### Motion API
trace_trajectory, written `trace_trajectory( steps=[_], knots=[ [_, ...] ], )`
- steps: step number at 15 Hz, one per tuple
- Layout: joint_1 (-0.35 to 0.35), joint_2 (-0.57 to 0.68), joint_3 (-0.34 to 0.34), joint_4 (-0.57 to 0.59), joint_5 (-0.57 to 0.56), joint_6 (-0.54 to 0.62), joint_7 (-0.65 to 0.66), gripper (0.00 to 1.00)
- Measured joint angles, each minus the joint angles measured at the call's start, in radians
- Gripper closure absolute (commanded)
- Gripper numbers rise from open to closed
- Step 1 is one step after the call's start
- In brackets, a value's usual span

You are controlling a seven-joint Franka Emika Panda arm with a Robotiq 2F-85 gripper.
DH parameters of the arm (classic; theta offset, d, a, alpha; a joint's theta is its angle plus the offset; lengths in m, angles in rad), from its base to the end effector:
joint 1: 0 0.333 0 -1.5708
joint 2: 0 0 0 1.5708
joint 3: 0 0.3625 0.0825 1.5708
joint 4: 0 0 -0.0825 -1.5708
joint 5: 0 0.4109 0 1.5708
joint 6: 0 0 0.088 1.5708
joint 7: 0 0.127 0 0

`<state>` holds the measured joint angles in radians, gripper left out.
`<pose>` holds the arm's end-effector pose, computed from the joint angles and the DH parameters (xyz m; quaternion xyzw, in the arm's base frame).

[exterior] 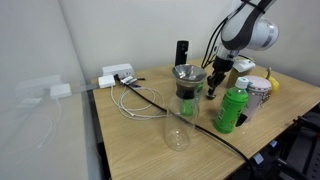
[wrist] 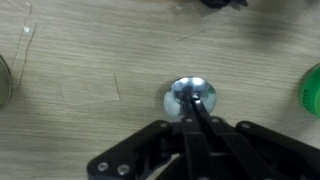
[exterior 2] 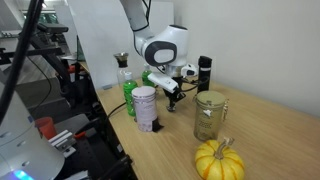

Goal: Remove the silver lid from the top of the clear bottle and place it on the table

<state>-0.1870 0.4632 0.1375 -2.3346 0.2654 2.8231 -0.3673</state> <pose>0.5414 -0.0341 0.1379 -0.9969 -0.0256 -0.0261 0.0696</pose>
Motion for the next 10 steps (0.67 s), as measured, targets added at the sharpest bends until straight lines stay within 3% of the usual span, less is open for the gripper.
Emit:
trace_trajectory(
  steps=[1,2,3,10],
  knots=[
    [-0.009,0.005,0.008,0.006,-0.001,0.0,0.0,0.98],
    [-0.015,0.01,0.013,0.01,-0.003,0.0,0.0,0.69],
    [-0.019,0.015,0.016,0.013,-0.005,0.0,0.0,0.68],
    [-0.02,0.011,0.008,0.016,-0.101,-0.002,0.003,0.2]
  ],
)
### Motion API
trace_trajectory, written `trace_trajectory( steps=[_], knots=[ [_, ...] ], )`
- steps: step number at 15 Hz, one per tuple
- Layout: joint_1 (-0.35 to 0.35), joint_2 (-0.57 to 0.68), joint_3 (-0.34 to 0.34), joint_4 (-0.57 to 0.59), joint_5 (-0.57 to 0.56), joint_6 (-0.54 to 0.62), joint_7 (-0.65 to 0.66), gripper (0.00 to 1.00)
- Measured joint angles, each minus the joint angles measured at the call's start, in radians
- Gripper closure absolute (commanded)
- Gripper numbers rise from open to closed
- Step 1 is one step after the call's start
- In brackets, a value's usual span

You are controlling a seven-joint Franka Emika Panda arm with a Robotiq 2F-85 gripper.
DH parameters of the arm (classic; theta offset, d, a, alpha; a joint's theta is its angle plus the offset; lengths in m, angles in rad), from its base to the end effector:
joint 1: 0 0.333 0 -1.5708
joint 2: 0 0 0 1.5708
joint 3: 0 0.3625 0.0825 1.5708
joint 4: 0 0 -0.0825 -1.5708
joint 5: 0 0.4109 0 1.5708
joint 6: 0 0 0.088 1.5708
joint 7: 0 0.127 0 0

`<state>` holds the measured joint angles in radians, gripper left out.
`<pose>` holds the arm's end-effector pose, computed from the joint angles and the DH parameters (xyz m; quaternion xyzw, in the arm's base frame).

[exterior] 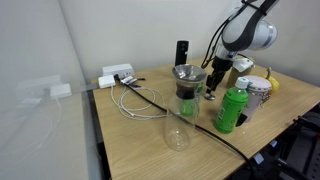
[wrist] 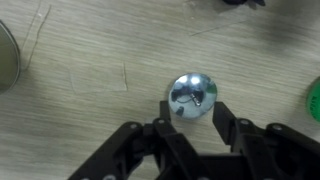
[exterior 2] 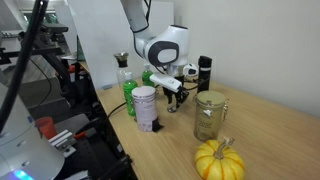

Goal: Remove the silver lid from the top of the clear bottle and place it on the table

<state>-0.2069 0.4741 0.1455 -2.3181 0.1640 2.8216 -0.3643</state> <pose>0.5479 -0.0366 0.1378 -0.9960 -0.0653 -0.0270 0.0555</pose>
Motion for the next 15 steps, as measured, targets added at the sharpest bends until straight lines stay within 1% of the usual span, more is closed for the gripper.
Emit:
trace_trajectory(
  steps=[2,3,4,9,12,15],
  knots=[
    [0.001,-0.018,0.004,0.002,-0.012,0.0,0.0,0.06],
    [0.002,-0.032,0.008,0.001,-0.015,0.0,0.0,0.02],
    [0.003,-0.051,0.014,0.0,-0.015,0.0,0.0,0.0],
    [0.004,-0.162,0.055,-0.036,-0.008,0.0,-0.001,0.0],
    [0.012,-0.257,0.084,-0.078,0.028,0.0,-0.006,0.0],
    [0.033,-0.35,0.097,-0.128,0.07,-0.001,-0.018,0.0]
  ],
)
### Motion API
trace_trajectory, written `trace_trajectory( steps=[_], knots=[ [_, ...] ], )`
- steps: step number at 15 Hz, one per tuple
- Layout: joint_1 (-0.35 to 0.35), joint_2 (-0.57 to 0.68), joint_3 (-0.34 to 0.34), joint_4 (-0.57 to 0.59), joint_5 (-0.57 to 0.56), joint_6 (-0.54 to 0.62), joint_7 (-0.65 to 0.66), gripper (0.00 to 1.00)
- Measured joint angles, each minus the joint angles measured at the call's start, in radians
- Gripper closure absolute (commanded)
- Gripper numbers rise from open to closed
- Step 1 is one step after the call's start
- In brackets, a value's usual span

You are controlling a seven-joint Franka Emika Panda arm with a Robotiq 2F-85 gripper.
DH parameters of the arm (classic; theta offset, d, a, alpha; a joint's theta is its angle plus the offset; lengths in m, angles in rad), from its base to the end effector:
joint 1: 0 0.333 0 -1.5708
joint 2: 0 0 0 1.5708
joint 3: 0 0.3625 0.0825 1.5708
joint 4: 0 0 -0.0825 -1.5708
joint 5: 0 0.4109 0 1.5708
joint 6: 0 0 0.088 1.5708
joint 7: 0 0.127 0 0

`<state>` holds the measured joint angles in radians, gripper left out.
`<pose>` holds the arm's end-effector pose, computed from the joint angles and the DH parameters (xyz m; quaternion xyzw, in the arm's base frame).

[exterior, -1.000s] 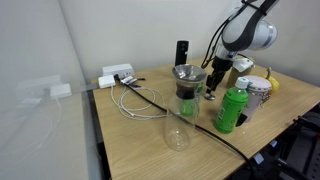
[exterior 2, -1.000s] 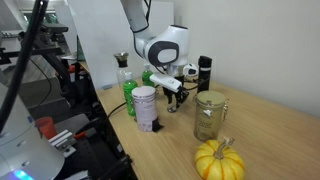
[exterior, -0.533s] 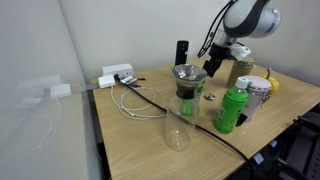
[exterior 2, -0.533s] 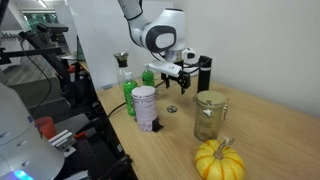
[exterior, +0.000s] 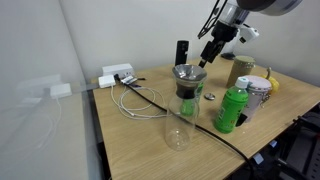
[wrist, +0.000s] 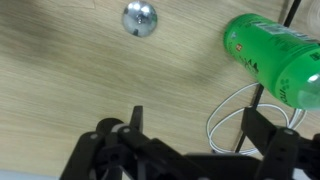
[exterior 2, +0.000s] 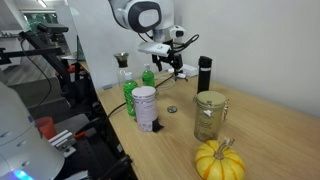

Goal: Remove the silver lid from the top of the clear bottle and place it on the table

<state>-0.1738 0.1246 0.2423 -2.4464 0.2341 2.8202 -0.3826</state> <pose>0.5335 0.0271 0.2808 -0.9835 -0.1148 -0.1323 0.0450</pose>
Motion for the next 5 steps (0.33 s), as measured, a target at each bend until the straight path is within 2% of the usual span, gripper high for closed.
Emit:
trace_trajectory(
  steps=[5],
  knots=[
    [-0.001,-0.008,-0.002,-0.016,0.001,0.001,-0.003,0.0]
  ],
)
